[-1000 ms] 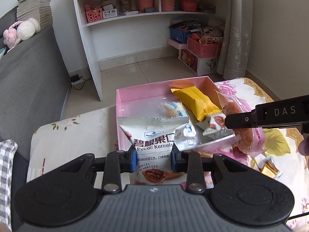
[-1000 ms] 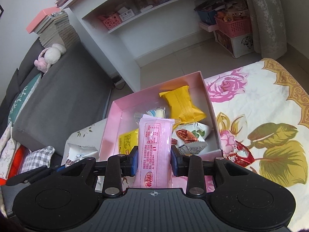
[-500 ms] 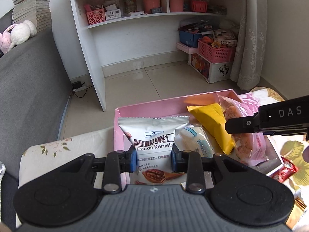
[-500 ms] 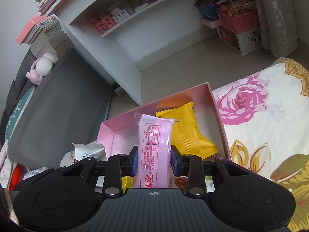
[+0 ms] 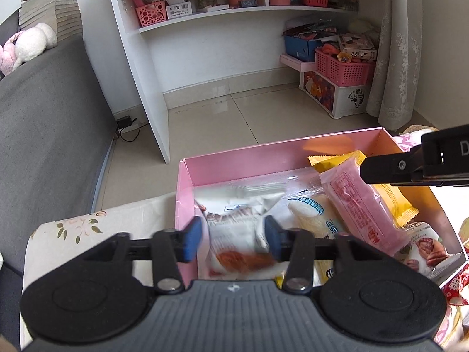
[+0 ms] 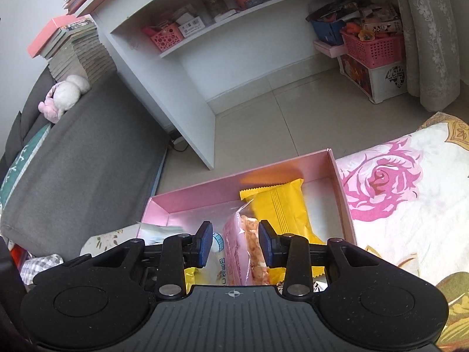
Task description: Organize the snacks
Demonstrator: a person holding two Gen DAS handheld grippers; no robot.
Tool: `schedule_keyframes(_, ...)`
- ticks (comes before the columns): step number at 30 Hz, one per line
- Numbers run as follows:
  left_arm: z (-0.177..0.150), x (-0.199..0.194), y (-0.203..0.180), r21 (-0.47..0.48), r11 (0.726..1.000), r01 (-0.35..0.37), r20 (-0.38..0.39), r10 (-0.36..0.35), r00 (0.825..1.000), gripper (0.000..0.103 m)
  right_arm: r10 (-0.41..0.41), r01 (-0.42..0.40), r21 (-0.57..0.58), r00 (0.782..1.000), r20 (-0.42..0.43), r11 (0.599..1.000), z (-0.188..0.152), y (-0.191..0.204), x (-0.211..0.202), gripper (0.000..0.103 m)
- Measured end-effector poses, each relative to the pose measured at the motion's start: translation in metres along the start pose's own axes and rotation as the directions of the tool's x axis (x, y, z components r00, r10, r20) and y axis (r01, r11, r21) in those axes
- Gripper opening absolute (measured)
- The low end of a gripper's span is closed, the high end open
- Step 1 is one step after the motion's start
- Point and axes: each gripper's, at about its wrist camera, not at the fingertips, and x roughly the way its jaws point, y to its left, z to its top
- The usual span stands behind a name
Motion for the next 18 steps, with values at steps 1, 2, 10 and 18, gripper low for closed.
schedule_keyframes(1, 0.0, -0.001, 0.001, -0.002, 1.0, 0.003, 0.007, -0.003, 1.0, 0.062, -0.002, 0.002, 0.004, 1.0, 0.001, 1.0, 0.0, -0.001, -0.001, 0.043)
schedule_keyframes(2, 0.0, -0.003, 0.001, -0.005, 1.0, 0.007, 0.01, -0.007, 1.0, 0.064, -0.005, 0.005, 0.008, 1.0, 0.005, 1.0, 0.0, -0.003, -0.002, 0.053)
schedule_keyframes(10, 0.0, -0.016, 0.003, 0.011, 1.0, 0.015, 0.019, -0.016, 1.0, 0.075, -0.018, 0.018, 0.027, 1.0, 0.02, 0.999, 0.0, -0.01, -0.017, 0.068)
schedule_keyframes(18, -0.006, -0.044, -0.001, 0.025, 0.999, 0.028, 0.029, -0.028, 0.999, 0.084, -0.04, 0.04, -0.002, 0.999, 0.024, 0.999, -0.007, -0.006, -0.044, 0.08)
